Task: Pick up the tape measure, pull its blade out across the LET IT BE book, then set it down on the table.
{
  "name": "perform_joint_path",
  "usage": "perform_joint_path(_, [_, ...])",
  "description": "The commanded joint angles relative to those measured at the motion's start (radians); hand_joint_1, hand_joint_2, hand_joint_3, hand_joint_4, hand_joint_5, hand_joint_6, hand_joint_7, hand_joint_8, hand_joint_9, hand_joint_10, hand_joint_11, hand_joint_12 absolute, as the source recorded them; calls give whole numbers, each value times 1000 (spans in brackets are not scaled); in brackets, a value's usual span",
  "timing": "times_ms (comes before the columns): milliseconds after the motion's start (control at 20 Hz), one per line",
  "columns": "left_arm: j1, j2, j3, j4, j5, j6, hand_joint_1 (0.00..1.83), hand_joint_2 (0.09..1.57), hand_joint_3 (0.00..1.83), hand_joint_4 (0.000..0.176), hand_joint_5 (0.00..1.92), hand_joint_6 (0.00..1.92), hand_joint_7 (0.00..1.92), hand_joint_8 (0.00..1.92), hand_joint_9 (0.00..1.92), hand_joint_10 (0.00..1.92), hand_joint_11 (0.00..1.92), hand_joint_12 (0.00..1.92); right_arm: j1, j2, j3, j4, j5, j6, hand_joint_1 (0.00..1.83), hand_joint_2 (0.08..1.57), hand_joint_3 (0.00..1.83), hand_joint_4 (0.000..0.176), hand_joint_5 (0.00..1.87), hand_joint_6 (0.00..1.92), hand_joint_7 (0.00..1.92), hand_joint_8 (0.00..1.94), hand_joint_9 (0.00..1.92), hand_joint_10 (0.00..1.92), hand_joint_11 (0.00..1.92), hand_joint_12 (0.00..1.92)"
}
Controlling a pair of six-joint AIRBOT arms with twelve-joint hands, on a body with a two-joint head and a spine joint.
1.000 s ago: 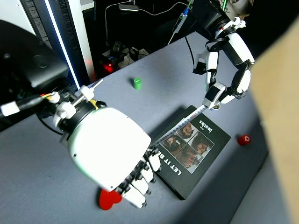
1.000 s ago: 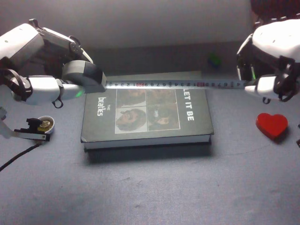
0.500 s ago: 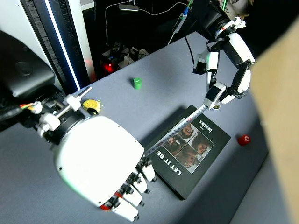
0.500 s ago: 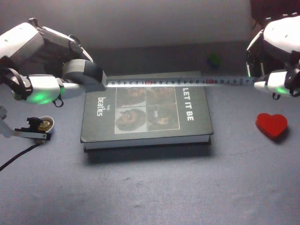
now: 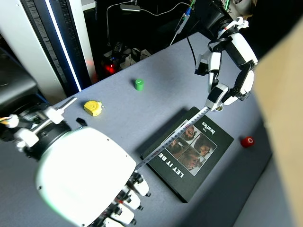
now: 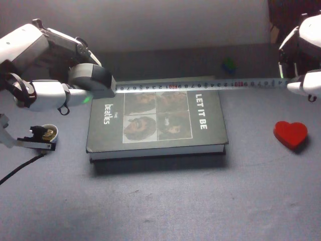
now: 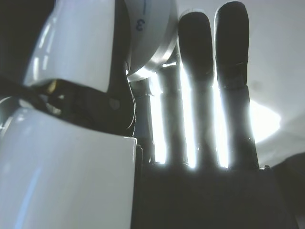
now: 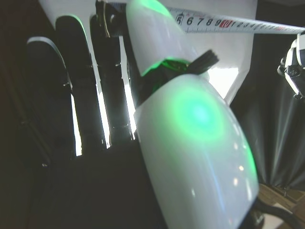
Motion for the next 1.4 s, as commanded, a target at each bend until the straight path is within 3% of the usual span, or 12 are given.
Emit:
perform_joint_path(0, [-13,11,9,-5,-137,6,1386,1077,0,0,1101,559,1079,896,924,1206,830,1052,5,21,14,-65,60,-12,1188,1181,0,0,809,1169,917,1212,723,1113,543,1555])
perform_joint_path(950, [-12,10,7,-5,-142,6,1387,1069,0,0,1101,588,1099,841,942,1181,830,1032,-2,30,30,-83,55,-6,1190,1187,1,0,781,1197,921,1217,720,1114,536,1563])
perform_joint_path(1050, [-12,10,9,1,-142,6,1387,1071,0,0,1099,584,1096,857,938,1182,847,1035,-1,27,23,-83,55,-10,1165,1209,3,4,744,1300,870,1221,702,1073,517,1532])
perform_joint_path(1100, [-12,10,9,1,-142,6,1387,1071,0,0,1099,582,1094,862,938,1183,848,1035,-3,27,17,-83,55,-12,1030,1243,0,0,724,1360,766,782,662,966,488,1485])
perform_joint_path(1150, [-12,10,10,1,-142,6,1387,1072,0,0,1098,582,1093,865,936,1184,845,1034,-3,27,10,-83,54,-13,888,1187,0,0,527,664,667,490,553,796,392,1434])
perform_joint_path(1200, [-12,10,10,1,-142,6,1387,1072,0,0,1098,584,1092,867,935,1185,838,1032,-3,27,6,-82,52,-15,772,1161,0,0,484,281,608,235,472,543,275,1356])
perform_joint_path(1250, [-12,10,11,1,-142,6,1386,1072,0,0,1098,585,1092,868,935,1185,836,1031,-4,27,0,-82,49,-16,524,1130,0,0,315,80,374,53,274,214,54,1070])
perform_joint_path(1350, [-13,10,10,2,-142,6,1386,1072,0,0,1096,591,1092,860,935,1187,839,1034,-7,25,-7,-82,50,-16,290,1089,0,0,89,2,140,2,100,20,1,454])
